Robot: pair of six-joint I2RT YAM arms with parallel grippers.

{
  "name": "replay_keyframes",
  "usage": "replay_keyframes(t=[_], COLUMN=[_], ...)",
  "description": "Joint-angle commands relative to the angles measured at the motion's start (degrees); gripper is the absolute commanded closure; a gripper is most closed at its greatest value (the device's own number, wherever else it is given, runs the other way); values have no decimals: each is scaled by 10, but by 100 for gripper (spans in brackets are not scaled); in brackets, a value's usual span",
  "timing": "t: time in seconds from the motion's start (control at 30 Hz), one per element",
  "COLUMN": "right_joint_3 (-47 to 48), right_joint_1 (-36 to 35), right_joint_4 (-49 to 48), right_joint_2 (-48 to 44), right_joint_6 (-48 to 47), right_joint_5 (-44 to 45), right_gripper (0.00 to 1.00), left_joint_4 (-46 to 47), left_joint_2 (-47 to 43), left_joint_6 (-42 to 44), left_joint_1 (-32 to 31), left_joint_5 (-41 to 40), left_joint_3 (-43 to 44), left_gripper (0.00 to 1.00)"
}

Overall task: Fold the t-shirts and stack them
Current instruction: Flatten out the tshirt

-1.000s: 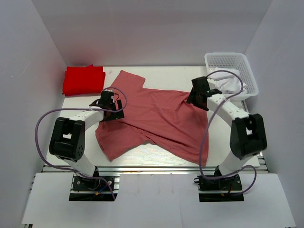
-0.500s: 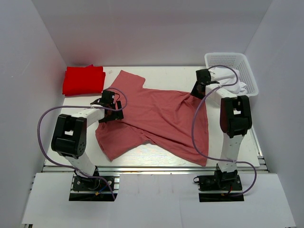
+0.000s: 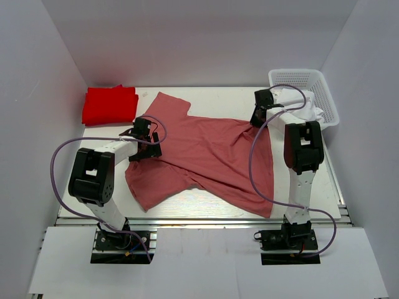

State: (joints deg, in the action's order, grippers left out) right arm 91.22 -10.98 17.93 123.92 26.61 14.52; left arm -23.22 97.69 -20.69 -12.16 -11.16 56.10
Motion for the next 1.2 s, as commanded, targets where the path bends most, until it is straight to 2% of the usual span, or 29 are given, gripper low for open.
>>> replay_keyframes(t=[0.0,0.07,0.2,0.3,0.33,0.4,0.5,0.67,0.7,0.73,0.83,0.97,1.17], right_joint_3=[23,26,52,76,85,114,181,218,222,236,259,253,170], right_joint_1=[3,4,5,7,9,12,19,20,23,25,28,26,25], right_joint_4=[-1,-6,-18,-45,-44,-35,-1,19,17,11,3,-7,1], right_joint_2=[-4,-7,-4,1,4,14,47,83,85,98,112,73,-15], right_joint_6=[-5,-12,-46,-140,-198,-240,-391,-512,-517,-522,-496,-445,-340], right_joint_5=[24,36,53,29,17,-23,-66,-61,-46,-29,-3,-27,-128], right_gripper=[92,100,100,100,100,100,100,100,98,85,37,27,27], left_joint_4=[-7,-7,-12,-12,-12,-17,-17,-17,-17,-17,-17,-12,-12], left_joint_2=[-5,-5,0,7,13,13,25,43,48,48,53,58,58], left_joint_6=[-10,-10,-10,-10,-10,-10,-10,-10,-10,-10,-10,-10,-15], left_joint_1=[2,2,2,2,2,2,2,2,2,2,2,-3,-3], left_joint_5=[-16,-16,-16,-22,-28,-28,-33,-33,-33,-33,-33,-33,-23], left_joint_3=[23,23,29,34,34,40,40,52,52,52,57,62,62], left_gripper=[0,0,0,0,0,0,0,0,0,0,0,0,0])
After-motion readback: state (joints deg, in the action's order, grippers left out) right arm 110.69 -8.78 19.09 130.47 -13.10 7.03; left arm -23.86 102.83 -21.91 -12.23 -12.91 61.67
